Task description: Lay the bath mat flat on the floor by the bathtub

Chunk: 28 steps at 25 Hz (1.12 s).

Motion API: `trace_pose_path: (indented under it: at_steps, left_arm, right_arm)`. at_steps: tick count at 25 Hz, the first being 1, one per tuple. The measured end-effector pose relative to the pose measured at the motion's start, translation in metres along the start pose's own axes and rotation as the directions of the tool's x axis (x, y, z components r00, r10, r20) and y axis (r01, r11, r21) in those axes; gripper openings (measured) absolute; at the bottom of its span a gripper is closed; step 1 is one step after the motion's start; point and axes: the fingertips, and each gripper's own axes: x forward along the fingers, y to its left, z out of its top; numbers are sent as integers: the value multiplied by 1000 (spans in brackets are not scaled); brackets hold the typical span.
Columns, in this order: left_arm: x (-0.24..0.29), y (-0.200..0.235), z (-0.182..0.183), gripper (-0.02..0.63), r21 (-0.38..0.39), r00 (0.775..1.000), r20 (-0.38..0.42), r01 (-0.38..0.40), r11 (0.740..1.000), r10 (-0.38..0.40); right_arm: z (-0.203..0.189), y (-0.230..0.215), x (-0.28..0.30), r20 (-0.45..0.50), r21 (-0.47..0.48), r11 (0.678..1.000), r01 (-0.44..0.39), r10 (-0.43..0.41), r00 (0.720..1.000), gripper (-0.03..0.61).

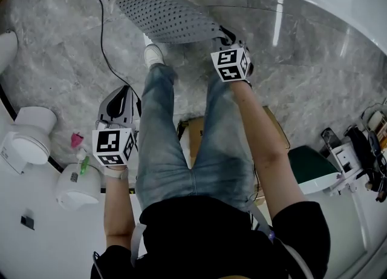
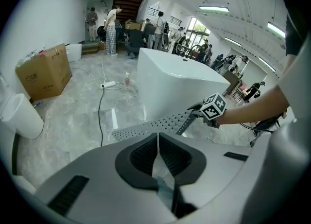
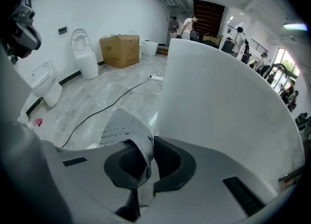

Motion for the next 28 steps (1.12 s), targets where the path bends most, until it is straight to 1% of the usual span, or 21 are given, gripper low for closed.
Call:
trace_pose_path:
  at_steps: [5,11,16,19,23,26,28]
  left_arm:
    - [15,-31,3,21,7,1000,-10,3,1000,-3]
    - [35,-67,10,21,24,1000,-19,16,1000,-16]
    - [49,-91,16,21,26,1000,-22,17,1000,-17]
    - [55,-102,17,21,25,1000,-28,14,1000,-13]
    - [62,-117,17,21,17,999,-31,10,1000,-9]
    - [68,-128,15,21,15,999,-33,11,1000,-10]
    - [72,-135,14,21,18,999,-37,13,1000,-13]
  right_arm:
    - [-36,-43,-3,-23,-55,998,44,-45,999,37]
    - [-79,-100,-7,-60,-80,993,91,-96,994,38]
    - [-101,-136,-6,-72,-170,980,98,-112,991,40]
    - [-109,-156,-5,-75,-239,965,109,-130,989,42]
    - [-117,-184,-8,-71,-340,929,145,-180,981,47]
    - [-127,-193,-9,-67,-412,897,161,-206,976,49]
    - [-141,-193,-5,-90,-443,885,144,-204,975,48]
